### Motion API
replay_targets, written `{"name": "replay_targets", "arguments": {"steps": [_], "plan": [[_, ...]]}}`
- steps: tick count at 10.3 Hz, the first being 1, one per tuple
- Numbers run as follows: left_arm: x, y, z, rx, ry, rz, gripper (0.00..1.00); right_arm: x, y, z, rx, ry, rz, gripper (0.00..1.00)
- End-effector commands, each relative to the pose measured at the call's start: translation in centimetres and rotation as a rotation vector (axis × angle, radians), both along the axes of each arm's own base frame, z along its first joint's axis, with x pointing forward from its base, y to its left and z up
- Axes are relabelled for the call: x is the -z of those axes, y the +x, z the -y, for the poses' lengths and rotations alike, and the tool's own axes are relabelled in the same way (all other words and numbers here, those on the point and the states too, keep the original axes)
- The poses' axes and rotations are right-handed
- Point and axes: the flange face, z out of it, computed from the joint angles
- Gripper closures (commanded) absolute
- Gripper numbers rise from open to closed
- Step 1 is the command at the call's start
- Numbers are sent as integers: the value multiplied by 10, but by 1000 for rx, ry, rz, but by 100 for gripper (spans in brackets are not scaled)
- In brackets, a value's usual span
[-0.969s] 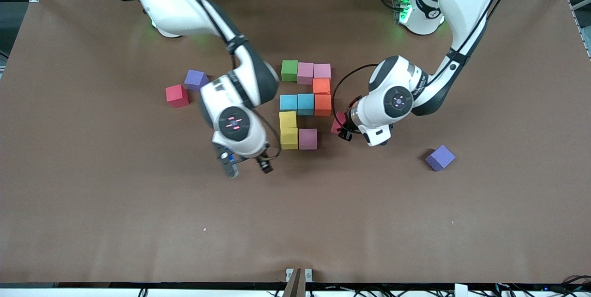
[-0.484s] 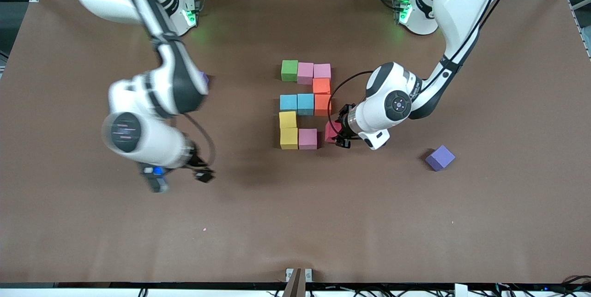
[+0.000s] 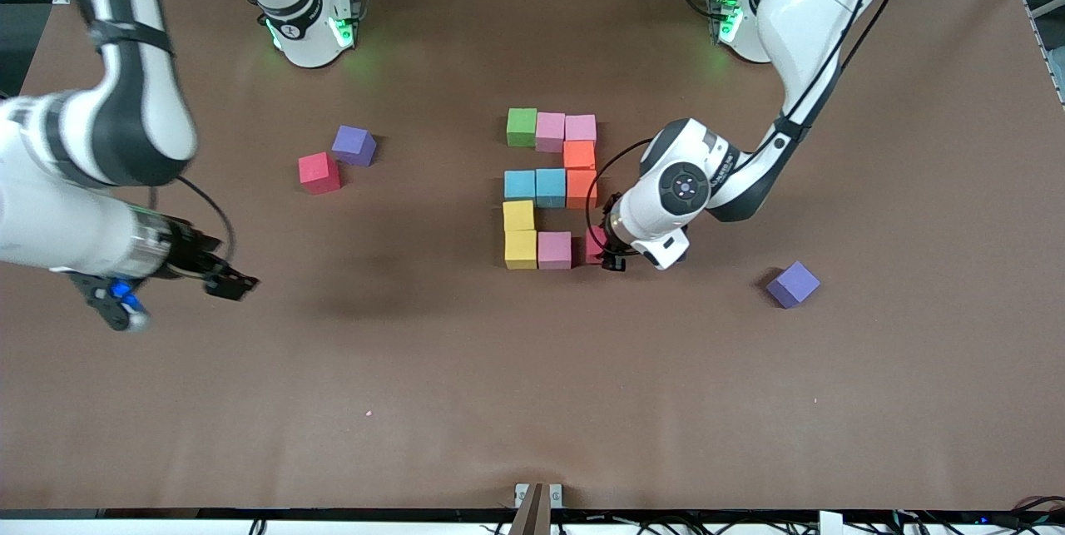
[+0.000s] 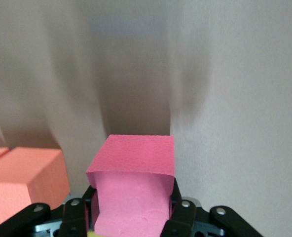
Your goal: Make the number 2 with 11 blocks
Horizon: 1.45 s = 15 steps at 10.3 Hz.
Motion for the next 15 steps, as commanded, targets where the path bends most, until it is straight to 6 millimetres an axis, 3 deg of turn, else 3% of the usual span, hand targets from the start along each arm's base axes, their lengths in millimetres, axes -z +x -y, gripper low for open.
{"name": "replay_targets", "arguments": {"steps": [1,3,5,8,11,15], "plan": [[2,6,5,-32,16,10,47,-7,-43,14,-126,-35,5,0],[6,5,6,-48,40,17,47,-4,-71,-12,-258,-91,21,0],[9,4,8,-47,41,15,47,0,-95,-24,-383,-113,61,0],[13,4,8,-46,39,20,47,-17,-102,-24,-553,-100,106,0],[12,4,21,-33,31,29,47,-54,-99,-23,-578,-93,82,0],[14,7,22,-27,27,31,47,-120,-94,-11,-668,-89,115,0]]}}
